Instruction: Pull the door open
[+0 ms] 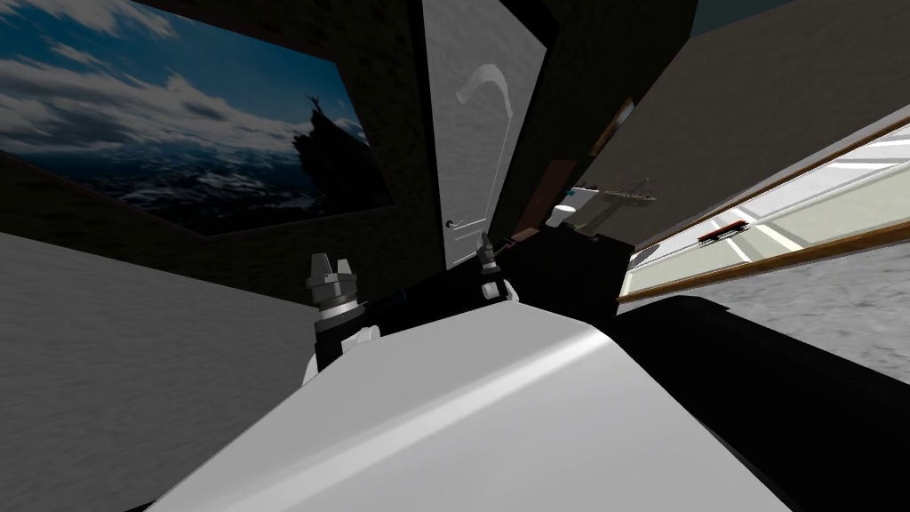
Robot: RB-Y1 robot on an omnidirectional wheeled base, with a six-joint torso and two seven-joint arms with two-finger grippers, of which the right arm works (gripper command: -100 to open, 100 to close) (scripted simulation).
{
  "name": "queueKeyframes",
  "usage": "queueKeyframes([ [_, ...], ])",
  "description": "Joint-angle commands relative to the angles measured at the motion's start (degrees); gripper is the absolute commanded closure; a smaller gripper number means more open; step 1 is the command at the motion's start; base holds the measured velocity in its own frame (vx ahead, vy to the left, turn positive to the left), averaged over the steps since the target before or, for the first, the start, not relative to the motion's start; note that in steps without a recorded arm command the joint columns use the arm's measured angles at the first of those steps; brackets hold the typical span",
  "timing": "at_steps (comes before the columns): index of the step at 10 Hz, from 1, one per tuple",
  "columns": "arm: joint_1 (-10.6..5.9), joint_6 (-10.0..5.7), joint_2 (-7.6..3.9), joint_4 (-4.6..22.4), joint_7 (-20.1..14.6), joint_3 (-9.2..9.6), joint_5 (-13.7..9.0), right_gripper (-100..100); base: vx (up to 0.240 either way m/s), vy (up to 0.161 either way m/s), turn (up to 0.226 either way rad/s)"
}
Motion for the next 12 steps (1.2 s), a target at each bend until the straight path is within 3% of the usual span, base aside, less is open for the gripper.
queueKeyframes([
  [1,-1.44,-0.32,-0.35,2.86,-0.23,-0.1,-0.24,-100,0.058,-0.029,0.055],
  [2,-1.44,-0.32,-0.35,3.11,-0.23,-0.1,-0.24,-100,0.045,-0.025,0.037],
  [5,-4.73,-1.31,-1.1,9.13,-0.69,-0.1,-0.77,-100,0.073,-0.047,0.096],
  [6,-4.73,-1.31,-1.1,10.23,-0.69,-0.1,-0.77,-100,0.06,-0.043,0.024],
  [8,-7.0,-1.99,-1.61,14.45,-1.01,-0.1,-1.13,-100,0.051,-0.051,0.081],
  [9,-7.0,-1.99,-1.61,15.12,-1.01,-0.1,-1.13,-100,0.058,-0.047,0.042],
  [12,-9.32,-2.7,-2.13,19.52,-1.33,-0.11,-1.5,-100,0.051,-0.032,0.052],
])
